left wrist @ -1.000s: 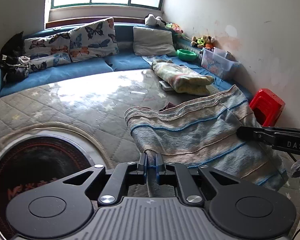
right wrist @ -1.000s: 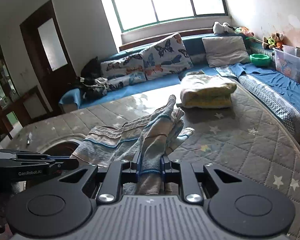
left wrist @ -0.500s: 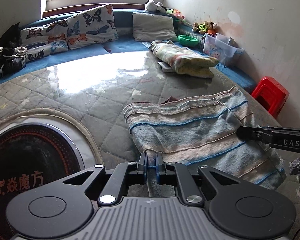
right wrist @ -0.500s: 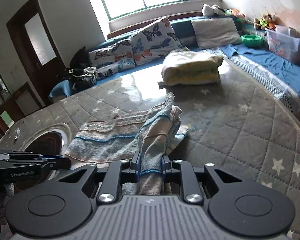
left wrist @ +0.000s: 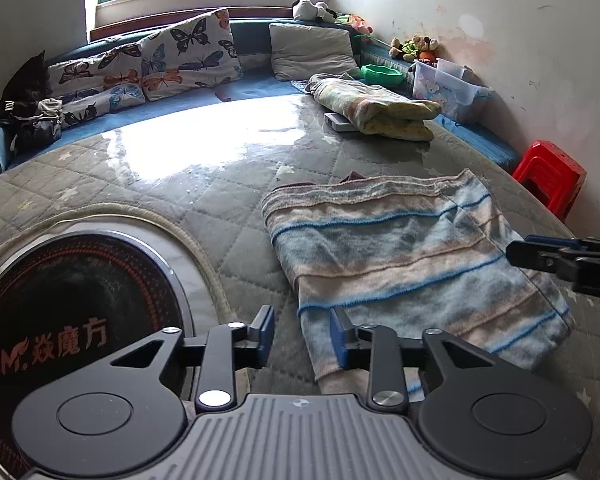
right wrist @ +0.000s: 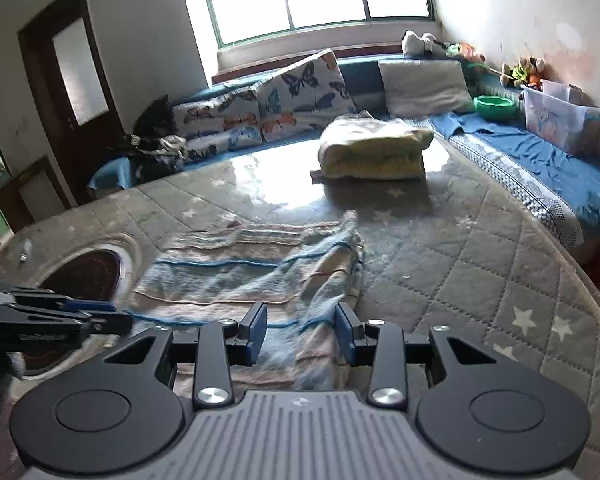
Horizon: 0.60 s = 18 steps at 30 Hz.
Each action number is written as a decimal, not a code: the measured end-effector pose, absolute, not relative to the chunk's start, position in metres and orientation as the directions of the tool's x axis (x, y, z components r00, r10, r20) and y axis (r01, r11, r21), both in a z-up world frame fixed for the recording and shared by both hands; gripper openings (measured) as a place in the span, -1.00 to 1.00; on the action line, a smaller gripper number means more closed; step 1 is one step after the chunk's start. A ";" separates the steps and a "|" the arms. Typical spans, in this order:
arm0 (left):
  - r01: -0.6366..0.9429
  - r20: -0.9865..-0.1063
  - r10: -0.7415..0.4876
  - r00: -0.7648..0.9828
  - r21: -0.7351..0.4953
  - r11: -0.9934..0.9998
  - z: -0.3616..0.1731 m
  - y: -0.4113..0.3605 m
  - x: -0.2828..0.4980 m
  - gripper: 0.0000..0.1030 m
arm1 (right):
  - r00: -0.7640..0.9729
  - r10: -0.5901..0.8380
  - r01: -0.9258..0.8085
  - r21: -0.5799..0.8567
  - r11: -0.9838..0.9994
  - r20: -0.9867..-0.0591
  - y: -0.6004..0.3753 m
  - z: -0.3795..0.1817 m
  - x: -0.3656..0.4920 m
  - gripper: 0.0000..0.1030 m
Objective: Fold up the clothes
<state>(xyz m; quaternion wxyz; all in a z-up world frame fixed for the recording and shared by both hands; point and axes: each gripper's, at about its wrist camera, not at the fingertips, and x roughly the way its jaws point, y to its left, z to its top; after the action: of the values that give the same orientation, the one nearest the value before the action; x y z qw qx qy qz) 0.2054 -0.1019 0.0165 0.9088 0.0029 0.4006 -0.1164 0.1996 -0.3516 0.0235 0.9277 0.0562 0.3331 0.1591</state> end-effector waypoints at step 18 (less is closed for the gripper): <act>0.190 -0.733 -0.200 0.650 -0.098 0.977 0.013 -0.082 0.143 0.33 | 0.715 0.388 -0.280 0.271 0.921 -0.582 -0.353 0.018 0.137 0.18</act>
<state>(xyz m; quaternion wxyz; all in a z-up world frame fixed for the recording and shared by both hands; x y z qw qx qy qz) 0.1432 -0.0823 0.0127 0.9083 -0.0061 0.4041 -0.1075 0.1372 -0.3531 0.0183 0.9223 0.0816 0.3316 0.1809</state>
